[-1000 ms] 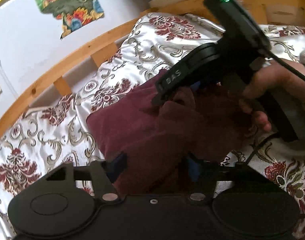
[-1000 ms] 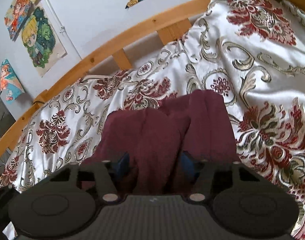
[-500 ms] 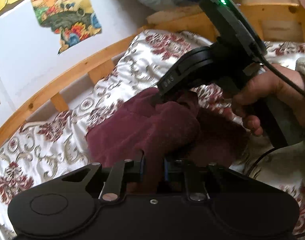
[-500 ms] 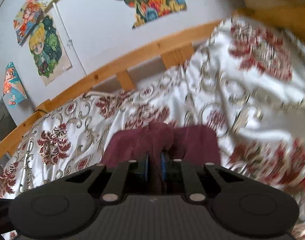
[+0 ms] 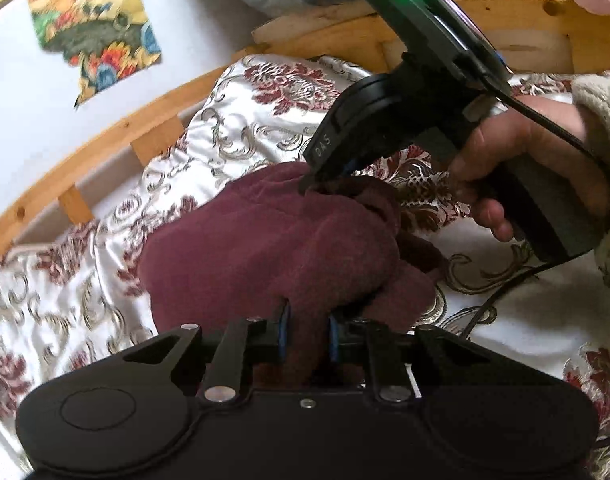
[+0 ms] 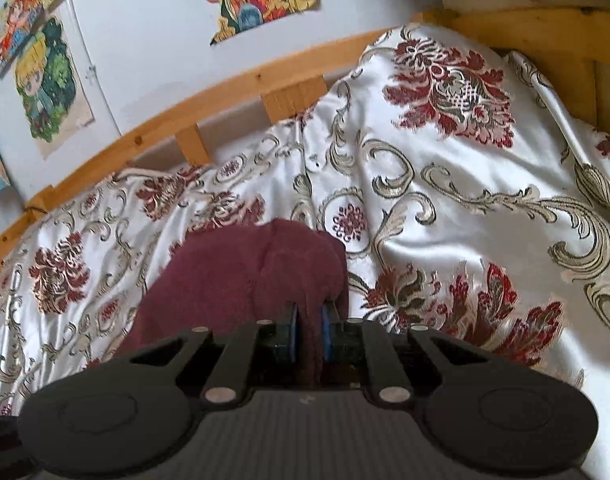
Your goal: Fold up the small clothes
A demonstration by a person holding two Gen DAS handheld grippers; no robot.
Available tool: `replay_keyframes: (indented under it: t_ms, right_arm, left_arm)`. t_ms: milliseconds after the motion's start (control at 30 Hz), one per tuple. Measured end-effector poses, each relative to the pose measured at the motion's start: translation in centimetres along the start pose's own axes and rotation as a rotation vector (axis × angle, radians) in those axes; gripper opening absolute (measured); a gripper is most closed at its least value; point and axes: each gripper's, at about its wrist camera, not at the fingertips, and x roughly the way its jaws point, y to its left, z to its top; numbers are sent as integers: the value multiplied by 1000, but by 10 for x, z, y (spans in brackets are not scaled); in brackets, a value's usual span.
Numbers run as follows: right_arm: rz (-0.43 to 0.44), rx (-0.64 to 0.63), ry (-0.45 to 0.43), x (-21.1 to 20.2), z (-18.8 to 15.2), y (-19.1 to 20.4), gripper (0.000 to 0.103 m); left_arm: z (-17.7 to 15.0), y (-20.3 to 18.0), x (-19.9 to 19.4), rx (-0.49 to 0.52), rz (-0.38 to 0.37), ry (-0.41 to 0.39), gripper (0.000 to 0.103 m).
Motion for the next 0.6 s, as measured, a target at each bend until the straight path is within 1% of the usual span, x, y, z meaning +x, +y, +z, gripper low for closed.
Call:
replay_keyframes:
  t_ms: [100,133,167,200,233,267,300,333,367,400,433,467,500,533,567,600]
  right_arm:
    - [1,0,6,2,-3,-1,16]
    - [3,4,7,2,-4,-2,18]
    - [-1,8,7,1,-5,-2,24]
    - [-6,9,7,0,-6,-3,28]
    - [-16,8,6,-2,-7,-3,35]
    - [-21,7,5,-4,-6,-3,40]
    - [-28,8,2,-7,-7,-3,48]
    - [-30,10,-3,-10,-7,-4,52]
    - [-31,16,-6,-14,-8,-4,61]
    - [-36,27,-10,-18,-8,-5,68]
    - [-39,39,-17,-21,-8,-5,79]
    - [-41,50,-27,-26,-8,-5,86]
    - [-43,55,-32,-30,-8,-4,88]
    - [-42,57,-34,-33,-8,-2,93]
    - [-36,58,-35,-37,-9,0,98]
    - [-32,57,-35,-40,-10,3,100]
  left_arm:
    - [-5,1,-2,-53,-5,-5,30]
    - [-5,1,-4,-66,-10,-9,35]
    - [-5,2,-7,-83,-17,-12,43]
    - [-5,4,-10,-101,-33,-14,47]
    - [-5,8,-14,-128,-57,-19,56]
    - [-5,11,-18,-154,-81,-22,65]
    - [-5,15,-22,-182,-104,-25,69]
    - [-5,20,-27,-215,-122,-31,76]
    - [-4,24,-31,-246,-133,-36,82]
    - [-5,28,-36,-277,-135,-42,84]
    - [-6,33,-41,-320,-127,-50,91]
    - [-7,38,-46,-366,-114,-58,97]
    - [-9,45,-52,-415,-101,-67,99]
    - [-12,51,-56,-460,-89,-72,100]
    - [-15,59,-59,-514,-78,-69,101]
    - [-17,65,-59,-558,-66,-60,101]
